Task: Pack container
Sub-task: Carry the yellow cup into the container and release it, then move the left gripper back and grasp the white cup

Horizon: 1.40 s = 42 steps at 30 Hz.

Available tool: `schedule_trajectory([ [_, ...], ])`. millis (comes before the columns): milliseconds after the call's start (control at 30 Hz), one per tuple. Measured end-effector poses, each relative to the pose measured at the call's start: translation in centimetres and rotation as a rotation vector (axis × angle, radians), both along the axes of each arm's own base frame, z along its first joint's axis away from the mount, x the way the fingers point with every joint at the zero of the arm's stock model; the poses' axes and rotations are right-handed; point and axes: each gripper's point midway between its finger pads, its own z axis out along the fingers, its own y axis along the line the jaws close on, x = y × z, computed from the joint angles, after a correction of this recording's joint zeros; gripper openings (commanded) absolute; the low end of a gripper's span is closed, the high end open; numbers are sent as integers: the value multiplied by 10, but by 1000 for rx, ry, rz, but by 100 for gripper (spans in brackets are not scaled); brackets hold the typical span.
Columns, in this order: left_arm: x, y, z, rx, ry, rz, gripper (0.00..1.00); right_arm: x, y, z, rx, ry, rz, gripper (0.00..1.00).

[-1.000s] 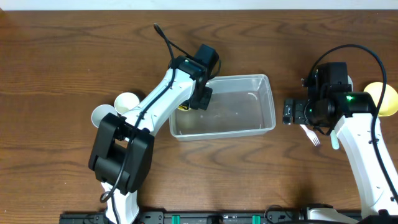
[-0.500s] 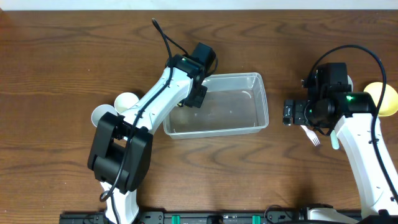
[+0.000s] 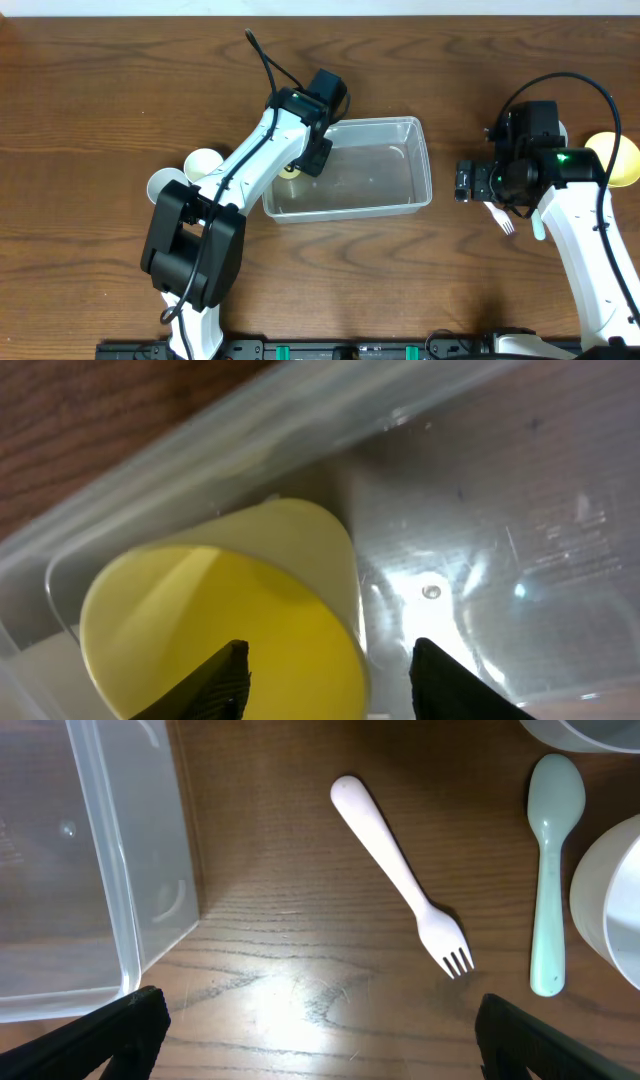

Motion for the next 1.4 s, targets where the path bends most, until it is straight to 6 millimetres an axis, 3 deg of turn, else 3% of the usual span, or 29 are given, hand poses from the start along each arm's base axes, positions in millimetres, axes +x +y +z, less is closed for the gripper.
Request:
schedule_trajectory([
  [100,-8,4,5,15,27,0,54,0,0,0,0,0,0,99],
  [167,-8,6,22,17,12,1,54,0,0,0,0,0,0,99],
  [300,-1,14,92,-16,-141,16,58,0,0,0,0,0,0,99],
  [400,-4,36,154,-68,-280,74,59,0,0,0,0,0,0,99],
  [467,-7,62,179,-87,-333,163,59,0,0,0,0,0,0,99],
  [533,-8,89,187,-91,-344,257,60,0,0,0,0,0,0,99],
  [633,-2,118,171,-91,-298,376,61,0,0,0,0,0,0,99],
  [800,-1,141,106,-87,-103,497,61,0,0,0,0,1,0,99],
  [1267,-7,143,-10,-22,242,559,60,-2,0,-1,0,8,0,99],
  [1400,-10,142,-33,-6,302,564,41,-2,0,-1,0,8,0,99],
])
